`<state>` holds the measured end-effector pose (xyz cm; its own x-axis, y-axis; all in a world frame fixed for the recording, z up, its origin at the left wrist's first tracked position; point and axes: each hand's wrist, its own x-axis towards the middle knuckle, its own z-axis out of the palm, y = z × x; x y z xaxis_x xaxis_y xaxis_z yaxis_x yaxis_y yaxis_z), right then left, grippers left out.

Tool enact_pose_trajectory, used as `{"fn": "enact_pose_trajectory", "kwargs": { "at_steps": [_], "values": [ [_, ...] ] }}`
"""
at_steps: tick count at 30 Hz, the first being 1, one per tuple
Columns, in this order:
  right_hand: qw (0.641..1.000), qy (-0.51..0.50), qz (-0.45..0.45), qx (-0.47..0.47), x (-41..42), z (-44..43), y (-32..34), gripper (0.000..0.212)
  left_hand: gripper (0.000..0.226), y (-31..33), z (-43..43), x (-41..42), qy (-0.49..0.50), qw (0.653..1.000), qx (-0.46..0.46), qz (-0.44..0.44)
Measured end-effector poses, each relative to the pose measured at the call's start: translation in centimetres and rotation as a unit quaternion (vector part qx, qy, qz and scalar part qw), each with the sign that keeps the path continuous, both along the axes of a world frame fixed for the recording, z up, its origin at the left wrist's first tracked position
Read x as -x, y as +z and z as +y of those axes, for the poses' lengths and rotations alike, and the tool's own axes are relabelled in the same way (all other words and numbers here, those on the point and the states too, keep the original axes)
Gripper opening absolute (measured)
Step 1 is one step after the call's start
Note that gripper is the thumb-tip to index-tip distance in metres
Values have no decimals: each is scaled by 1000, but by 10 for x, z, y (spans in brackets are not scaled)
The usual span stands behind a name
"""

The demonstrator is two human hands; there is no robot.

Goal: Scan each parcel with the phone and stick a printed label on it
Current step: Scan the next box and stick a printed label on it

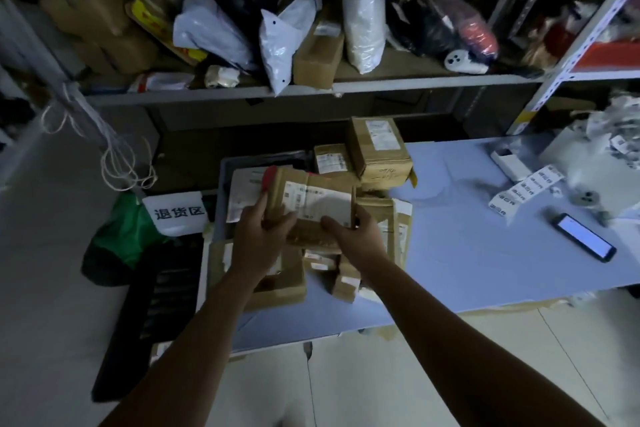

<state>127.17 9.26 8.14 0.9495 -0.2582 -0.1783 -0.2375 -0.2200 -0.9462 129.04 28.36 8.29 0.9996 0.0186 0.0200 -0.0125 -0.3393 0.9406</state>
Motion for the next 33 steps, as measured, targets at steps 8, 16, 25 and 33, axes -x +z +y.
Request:
{"fn": "enact_pose_trajectory", "kwargs": {
  "at_steps": [8,16,25,33],
  "values": [
    [998,-60,-10,-8,18,-222,13,47,35,0,-218,1,-60,998,26,15],
    [998,-50,39,31,53,-413,-16,44,56,-45,-398,33,-86,992,56,72],
    [994,-19,95,54,15,-500,-86,43,49,-108,-477,9,-89,986,27,139],
    [992,0,122,45,-28,-526,-131,51,52,-154,-509,-22,-57,979,38,192]
  ]
}}
